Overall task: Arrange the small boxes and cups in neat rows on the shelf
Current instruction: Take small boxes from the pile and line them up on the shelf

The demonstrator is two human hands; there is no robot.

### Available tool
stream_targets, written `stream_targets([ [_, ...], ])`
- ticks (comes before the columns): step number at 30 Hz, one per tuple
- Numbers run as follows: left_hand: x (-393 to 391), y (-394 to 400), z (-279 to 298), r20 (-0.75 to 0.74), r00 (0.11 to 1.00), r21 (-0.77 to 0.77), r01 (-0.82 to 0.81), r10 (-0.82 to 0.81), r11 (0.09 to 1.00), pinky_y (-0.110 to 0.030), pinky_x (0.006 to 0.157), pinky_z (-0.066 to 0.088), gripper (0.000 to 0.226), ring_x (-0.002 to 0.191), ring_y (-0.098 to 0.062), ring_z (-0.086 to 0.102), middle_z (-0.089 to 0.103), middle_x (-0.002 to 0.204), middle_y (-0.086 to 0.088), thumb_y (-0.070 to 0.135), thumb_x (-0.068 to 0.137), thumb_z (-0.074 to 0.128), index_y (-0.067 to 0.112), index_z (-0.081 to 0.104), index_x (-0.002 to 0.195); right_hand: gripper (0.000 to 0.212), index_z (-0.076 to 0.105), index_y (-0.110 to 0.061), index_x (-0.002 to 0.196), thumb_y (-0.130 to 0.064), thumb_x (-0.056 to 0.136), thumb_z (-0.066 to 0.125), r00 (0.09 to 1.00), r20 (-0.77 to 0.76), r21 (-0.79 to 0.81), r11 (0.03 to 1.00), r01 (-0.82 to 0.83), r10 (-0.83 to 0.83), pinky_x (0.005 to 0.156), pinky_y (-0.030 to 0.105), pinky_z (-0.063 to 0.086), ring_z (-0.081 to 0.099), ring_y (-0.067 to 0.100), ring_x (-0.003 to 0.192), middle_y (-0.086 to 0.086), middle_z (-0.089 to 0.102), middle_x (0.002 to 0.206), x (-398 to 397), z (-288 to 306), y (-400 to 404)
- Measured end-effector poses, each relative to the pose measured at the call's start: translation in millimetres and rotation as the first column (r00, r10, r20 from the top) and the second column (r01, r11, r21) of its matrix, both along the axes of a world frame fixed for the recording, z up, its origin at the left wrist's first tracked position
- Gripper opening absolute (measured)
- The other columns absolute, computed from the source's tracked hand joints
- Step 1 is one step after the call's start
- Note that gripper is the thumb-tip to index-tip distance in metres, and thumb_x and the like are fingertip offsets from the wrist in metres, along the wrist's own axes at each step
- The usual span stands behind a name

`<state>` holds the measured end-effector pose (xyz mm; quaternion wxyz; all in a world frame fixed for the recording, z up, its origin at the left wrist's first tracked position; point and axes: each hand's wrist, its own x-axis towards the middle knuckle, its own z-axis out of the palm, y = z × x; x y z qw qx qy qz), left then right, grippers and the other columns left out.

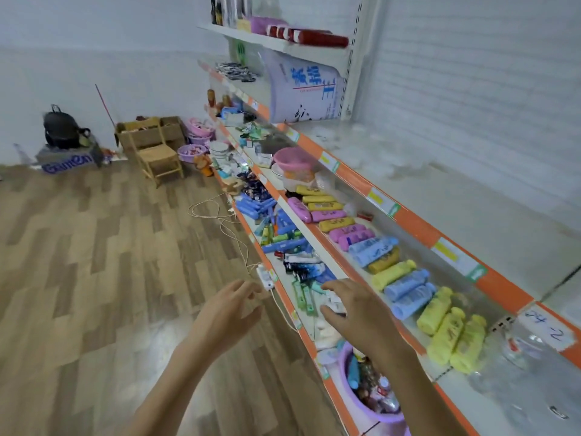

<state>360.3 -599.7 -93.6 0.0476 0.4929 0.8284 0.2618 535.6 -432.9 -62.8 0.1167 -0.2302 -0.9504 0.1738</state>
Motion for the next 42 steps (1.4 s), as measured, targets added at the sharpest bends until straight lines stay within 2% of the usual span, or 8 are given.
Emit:
stream_targets([
  [4, -46.3, 19.8, -4.9, 0.019, 1.0, -0.018, 0.013, -0.013, 1.0, -0.022, 0.071, 0.044, 0.041, 0.096, -0.01, 0.057, 0.057, 0.105, 0.006, 0.048, 0.082, 0.044, 0.023, 0.056, 0.112, 0.037, 0.049, -0.026, 0.126, -0.035, 0.091, 0.052, 1.0, 0.025, -0.037, 0.999, 0.012, -0.011, 0.087, 0.021, 0.037, 0.048, 0.01, 0.112, -0.009, 0.052, 0.124, -43.7, 2.7, 18.0],
  [7, -75.6, 44.3, -7.3, 0.005, 0.999, -0.036, 0.035, -0.035, 0.999, -0.018, 0.066, 0.038, 0.031, 0.1, -0.008, 0.056, 0.055, 0.109, 0.008, 0.038, 0.088, 0.05, 0.025, 0.054, 0.115, 0.037, 0.05, -0.027, 0.126, -0.035, 0.09, 0.054, 0.999, 0.02, -0.039, 0.998, 0.044, -0.044, 0.088, 0.02, 0.036, 0.046, 0.01, 0.114, -0.011, 0.052, 0.124, -67.8, 7.3, 42.1],
  [12, -126.5, 109.8, -5.3, 0.026, 0.989, -0.006, 0.148, -0.148, 0.989, -0.017, 0.079, 0.044, 0.027, 0.1, -0.003, 0.053, 0.052, 0.109, 0.014, 0.033, 0.09, 0.052, 0.029, 0.052, 0.116, 0.035, 0.053, -0.03, 0.121, -0.039, 0.088, 0.056, 0.993, -0.037, -0.038, 0.993, 0.109, -0.11, 0.085, 0.017, 0.037, 0.047, 0.003, 0.11, -0.016, 0.052, 0.118, -102.3, 18.0, 98.9],
  [16, -174.5, 187.1, 9.3, -0.026, 0.968, 0.037, 0.251, -0.25, 0.967, -0.013, 0.081, 0.043, 0.027, 0.098, 0.002, 0.051, 0.05, 0.109, 0.017, 0.035, 0.091, 0.051, 0.028, 0.052, 0.117, 0.05, 0.054, -0.034, 0.117, -0.058, 0.077, 0.038, 0.981, -0.108, -0.021, 0.987, 0.161, -0.162, 0.084, 0.014, 0.036, 0.044, -0.004, 0.102, -0.025, 0.047, 0.109, -138.2, 34.2, 164.0],
  [27, -308.0, 394.9, 67.8, -0.103, 0.913, 0.1, 0.403, -0.394, 0.91, -0.019, 0.076, 0.044, 0.022, 0.09, -0.005, 0.051, 0.049, 0.1, 0.015, 0.029, 0.089, 0.056, 0.026, 0.055, 0.111, 0.028, 0.057, -0.03, 0.115, -0.031, 0.087, 0.059, 0.924, -0.249, 0.044, 0.949, 0.312, -0.292, 0.088, 0.021, 0.04, 0.048, 0.001, 0.102, -0.023, 0.048, 0.105, -235.4, 73.3, 343.7],
  [33, -366.5, 485.8, 76.3, -0.11, 0.904, 0.11, 0.425, -0.414, 0.899, -0.022, 0.074, 0.04, 0.026, 0.088, -0.011, 0.053, 0.05, 0.097, 0.007, 0.022, 0.087, 0.058, 0.017, 0.058, 0.113, 0.03, 0.055, -0.028, 0.12, -0.034, 0.09, 0.055, 0.959, -0.138, 0.041, 0.966, 0.256, -0.249, 0.087, 0.02, 0.036, 0.046, 0.006, 0.111, -0.013, 0.051, 0.118, -308.8, 65.6, 393.2],
  [37, -400.7, 544.2, 67.3, -0.125, 0.899, 0.073, 0.43, -0.419, 0.9, -0.03, 0.085, 0.044, 0.032, 0.106, -0.017, 0.051, 0.051, 0.115, -0.001, 0.023, 0.087, 0.057, 0.017, 0.054, 0.119, 0.037, 0.052, -0.029, 0.124, -0.042, 0.089, 0.052, 0.977, 0.006, 0.043, 0.977, 0.211, -0.211, 0.095, 0.03, 0.036, 0.042, 0.013, 0.116, -0.005, 0.047, 0.125, -361.5, 52.6, 415.1],
  [42, -430.9, 604.0, 51.8, -0.118, 0.798, -0.08, 0.585, -0.591, 0.807, -0.023, 0.103, 0.025, 0.057, 0.128, -0.022, 0.035, 0.04, 0.136, -0.004, 0.046, 0.077, 0.06, 0.025, 0.049, 0.128, 0.055, 0.042, -0.034, 0.131, -0.055, 0.082, 0.057, 0.935, 0.205, 0.037, 0.957, 0.288, -0.289, 0.096, 0.033, 0.036, 0.041, 0.015, 0.117, -0.004, 0.046, 0.127, -389.5, 46.7, 434.8],
])
